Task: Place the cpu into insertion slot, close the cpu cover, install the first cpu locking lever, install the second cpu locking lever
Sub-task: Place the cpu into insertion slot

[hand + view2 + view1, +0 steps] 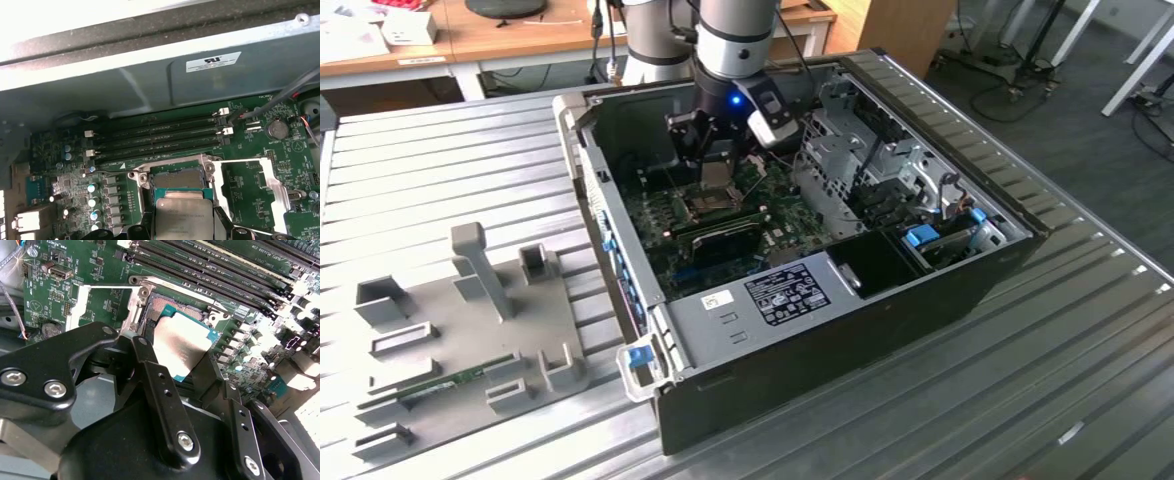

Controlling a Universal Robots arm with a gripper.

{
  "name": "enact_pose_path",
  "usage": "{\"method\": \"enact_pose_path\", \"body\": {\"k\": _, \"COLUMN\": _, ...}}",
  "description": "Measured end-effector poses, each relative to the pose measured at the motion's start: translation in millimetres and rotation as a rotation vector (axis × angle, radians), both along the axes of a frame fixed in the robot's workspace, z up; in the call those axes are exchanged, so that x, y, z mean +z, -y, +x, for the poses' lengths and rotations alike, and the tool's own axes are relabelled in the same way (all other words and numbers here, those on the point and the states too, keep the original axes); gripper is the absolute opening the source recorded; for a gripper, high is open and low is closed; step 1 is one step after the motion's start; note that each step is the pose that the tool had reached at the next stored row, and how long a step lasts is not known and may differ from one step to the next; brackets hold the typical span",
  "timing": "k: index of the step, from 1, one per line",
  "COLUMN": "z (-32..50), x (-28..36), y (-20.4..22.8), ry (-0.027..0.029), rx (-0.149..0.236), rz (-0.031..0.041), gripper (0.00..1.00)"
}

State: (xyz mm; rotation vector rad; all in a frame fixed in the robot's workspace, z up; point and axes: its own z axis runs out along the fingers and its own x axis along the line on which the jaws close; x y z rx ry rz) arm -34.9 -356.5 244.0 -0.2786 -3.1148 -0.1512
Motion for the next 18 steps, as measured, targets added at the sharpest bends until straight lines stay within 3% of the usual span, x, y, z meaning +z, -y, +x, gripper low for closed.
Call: {"method": "enact_pose_path", "body": {"k": 18, "z": 0.0, "x": -0.6, "y": 0.0, "ry": 0.0, "rx": -0.089, "rz": 0.0, "gripper": 0.54}}
